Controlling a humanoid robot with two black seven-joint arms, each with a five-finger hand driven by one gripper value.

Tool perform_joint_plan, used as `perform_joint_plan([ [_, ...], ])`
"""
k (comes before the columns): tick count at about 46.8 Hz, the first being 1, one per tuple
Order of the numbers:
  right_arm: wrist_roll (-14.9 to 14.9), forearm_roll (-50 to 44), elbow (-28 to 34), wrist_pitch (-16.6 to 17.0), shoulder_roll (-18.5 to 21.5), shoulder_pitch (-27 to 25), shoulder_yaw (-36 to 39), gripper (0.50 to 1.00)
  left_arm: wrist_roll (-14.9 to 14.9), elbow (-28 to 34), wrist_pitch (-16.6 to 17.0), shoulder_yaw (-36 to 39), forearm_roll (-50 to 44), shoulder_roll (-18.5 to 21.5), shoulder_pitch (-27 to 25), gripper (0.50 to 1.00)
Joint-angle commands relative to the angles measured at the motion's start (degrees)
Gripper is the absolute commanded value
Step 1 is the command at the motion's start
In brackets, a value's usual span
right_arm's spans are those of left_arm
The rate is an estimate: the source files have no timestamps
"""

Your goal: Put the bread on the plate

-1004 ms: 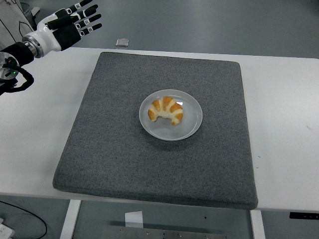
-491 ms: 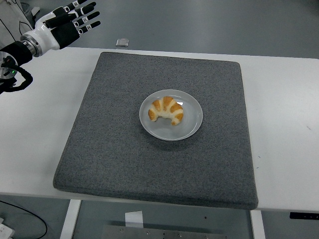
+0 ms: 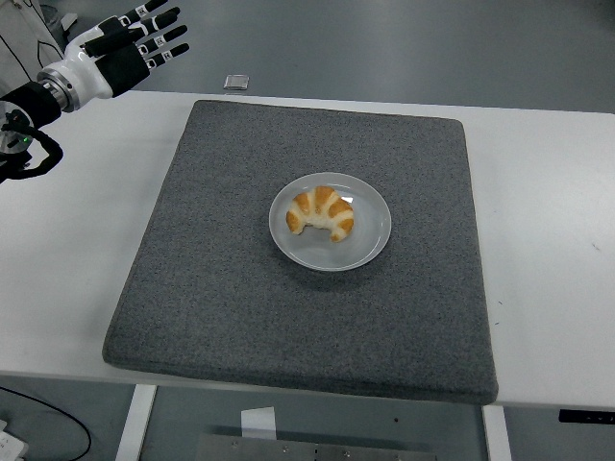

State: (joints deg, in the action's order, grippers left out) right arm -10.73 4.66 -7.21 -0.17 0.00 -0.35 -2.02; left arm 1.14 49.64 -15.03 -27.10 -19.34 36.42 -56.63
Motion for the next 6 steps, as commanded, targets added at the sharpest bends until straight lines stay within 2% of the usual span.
perform_joint_plan([
  [1, 0.0, 0.0, 0.0, 0.0, 0.0, 0.0, 0.0, 0.932, 0.0, -0.4, -0.1, -0.1, 0.0, -0.2, 0.5, 1.000],
  [6, 0.0, 0.0, 0.0, -0.5, 0.0, 0.0, 0.0, 0.932, 0.0, -0.4, -0.2, -0.2, 0.0, -0.2, 0.6, 1.000],
])
